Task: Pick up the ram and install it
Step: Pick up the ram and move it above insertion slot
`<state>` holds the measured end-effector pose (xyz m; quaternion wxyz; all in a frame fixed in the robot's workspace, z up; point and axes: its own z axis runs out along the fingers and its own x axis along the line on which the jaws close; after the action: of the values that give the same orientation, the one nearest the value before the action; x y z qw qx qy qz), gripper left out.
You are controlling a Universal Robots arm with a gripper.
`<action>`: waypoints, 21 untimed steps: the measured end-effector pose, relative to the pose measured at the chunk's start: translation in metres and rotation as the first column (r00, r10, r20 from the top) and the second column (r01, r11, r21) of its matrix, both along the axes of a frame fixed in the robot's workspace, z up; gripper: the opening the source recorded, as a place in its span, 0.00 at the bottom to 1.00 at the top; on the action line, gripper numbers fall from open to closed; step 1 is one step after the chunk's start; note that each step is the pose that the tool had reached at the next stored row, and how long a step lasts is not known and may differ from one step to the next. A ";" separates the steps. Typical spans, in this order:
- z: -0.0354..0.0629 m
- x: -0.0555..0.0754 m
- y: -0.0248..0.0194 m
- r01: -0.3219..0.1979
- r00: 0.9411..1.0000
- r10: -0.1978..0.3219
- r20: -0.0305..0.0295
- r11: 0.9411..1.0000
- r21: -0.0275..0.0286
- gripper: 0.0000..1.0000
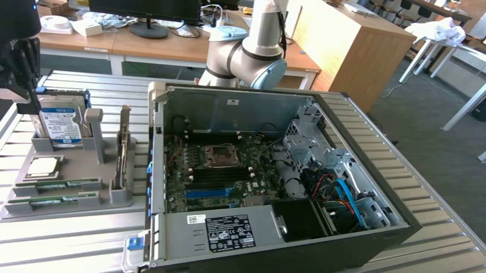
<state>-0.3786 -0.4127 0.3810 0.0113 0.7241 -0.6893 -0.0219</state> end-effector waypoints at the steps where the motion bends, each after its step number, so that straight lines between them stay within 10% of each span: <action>1: 0.0000 0.000 0.0000 0.000 1.000 0.000 0.000 1.000 0.000 0.10; 5: 0.0000 0.000 0.0000 0.000 1.000 0.000 0.000 1.000 0.000 0.10; 21: 0.0000 0.000 -0.0005 0.000 1.000 0.000 0.000 0.997 0.073 0.24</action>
<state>-0.3786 -0.4132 0.3809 -0.0152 0.7240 -0.6880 -0.0470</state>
